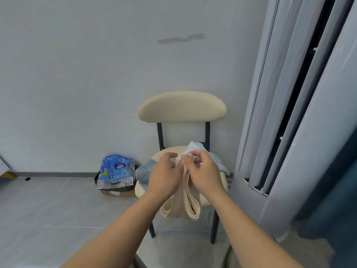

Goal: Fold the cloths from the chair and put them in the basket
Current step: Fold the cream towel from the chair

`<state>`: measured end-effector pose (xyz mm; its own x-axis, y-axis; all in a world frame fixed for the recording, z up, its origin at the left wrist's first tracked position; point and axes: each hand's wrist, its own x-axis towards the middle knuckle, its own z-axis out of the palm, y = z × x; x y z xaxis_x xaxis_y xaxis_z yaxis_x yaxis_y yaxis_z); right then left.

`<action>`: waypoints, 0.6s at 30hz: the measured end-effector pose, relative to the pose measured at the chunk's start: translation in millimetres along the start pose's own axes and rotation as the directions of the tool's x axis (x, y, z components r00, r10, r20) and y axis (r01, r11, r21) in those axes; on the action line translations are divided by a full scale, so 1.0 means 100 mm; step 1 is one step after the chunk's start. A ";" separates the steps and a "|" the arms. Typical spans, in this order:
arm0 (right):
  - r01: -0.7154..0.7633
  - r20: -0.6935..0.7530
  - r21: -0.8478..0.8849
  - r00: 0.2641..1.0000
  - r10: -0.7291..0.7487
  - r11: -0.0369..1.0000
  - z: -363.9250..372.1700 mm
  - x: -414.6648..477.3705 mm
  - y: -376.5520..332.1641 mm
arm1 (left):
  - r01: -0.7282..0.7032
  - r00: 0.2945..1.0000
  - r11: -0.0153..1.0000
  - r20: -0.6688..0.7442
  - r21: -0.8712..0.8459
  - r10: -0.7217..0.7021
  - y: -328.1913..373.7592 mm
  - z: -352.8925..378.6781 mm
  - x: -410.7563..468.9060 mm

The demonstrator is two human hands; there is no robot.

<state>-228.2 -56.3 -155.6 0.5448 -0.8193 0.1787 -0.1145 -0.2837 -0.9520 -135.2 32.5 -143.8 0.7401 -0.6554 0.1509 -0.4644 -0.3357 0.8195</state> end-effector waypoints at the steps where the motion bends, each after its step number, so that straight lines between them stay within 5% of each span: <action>1: -0.014 0.016 0.050 1.000 0.013 0.999 -0.01 0.00 -0.01 | 0.022 1.000 0.999 0.004 -0.032 -0.022 0.00 -0.01 0.00; 12: -0.175 0.217 0.472 0.973 0.078 0.864 -0.02 -0.04 -0.01 | -0.016 0.999 0.980 0.028 -0.199 0.022 -0.09 -0.13 0.01; 16: -0.142 -0.061 0.371 0.982 0.176 0.918 -0.05 0.00 0.21 | 0.010 1.000 0.973 -0.014 -0.233 -0.013 -0.13 -0.28 0.16; 18: -0.261 -0.090 0.286 0.950 0.298 0.922 -0.02 0.02 0.34 | 0.006 1.000 0.963 0.019 -0.269 0.000 -0.12 -0.38 0.23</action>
<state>-232.5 -68.9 -187.0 0.4085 -0.9082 -0.0912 -0.0102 0.0953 -0.9954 -94.3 47.2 -128.9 0.7308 -0.6681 0.1398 -0.3122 -0.1450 0.9389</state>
